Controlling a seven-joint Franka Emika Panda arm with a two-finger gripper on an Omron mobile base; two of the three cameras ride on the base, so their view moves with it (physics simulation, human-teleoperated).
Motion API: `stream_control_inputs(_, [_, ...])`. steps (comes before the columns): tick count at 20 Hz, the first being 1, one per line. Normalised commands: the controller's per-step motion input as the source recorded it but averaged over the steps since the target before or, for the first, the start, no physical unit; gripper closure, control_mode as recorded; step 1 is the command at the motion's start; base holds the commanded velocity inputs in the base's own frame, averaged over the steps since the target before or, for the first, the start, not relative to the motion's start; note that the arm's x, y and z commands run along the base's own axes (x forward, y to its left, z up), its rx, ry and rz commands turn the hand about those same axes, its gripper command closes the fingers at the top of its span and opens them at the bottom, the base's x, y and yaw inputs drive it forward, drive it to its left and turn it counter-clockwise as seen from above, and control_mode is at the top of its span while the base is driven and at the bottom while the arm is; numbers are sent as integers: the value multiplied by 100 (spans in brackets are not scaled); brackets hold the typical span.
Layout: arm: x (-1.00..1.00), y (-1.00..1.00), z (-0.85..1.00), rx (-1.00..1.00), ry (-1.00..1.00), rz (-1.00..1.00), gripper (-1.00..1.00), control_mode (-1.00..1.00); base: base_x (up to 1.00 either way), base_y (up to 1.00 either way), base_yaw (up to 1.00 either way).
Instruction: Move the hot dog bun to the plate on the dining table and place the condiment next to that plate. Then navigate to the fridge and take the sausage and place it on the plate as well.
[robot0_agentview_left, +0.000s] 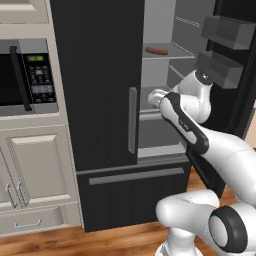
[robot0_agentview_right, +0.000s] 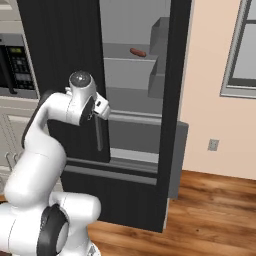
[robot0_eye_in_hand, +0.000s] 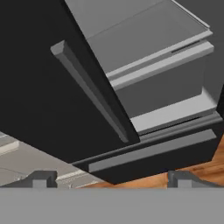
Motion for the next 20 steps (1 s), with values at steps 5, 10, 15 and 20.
stream_control_inputs(5, [-47,36,-16,-5,-1,0,-100,-100,0,0,0])
stream_control_inputs(10, [-2,3,6,-14,-5,3,-100,-100,0,0,0])
stream_control_inputs(15, [10,1,0,-16,-12,1,-100,-100,0,0,0])
stream_control_inputs(20, [35,12,0,0,-1,2,-100,-100,0,0,0])
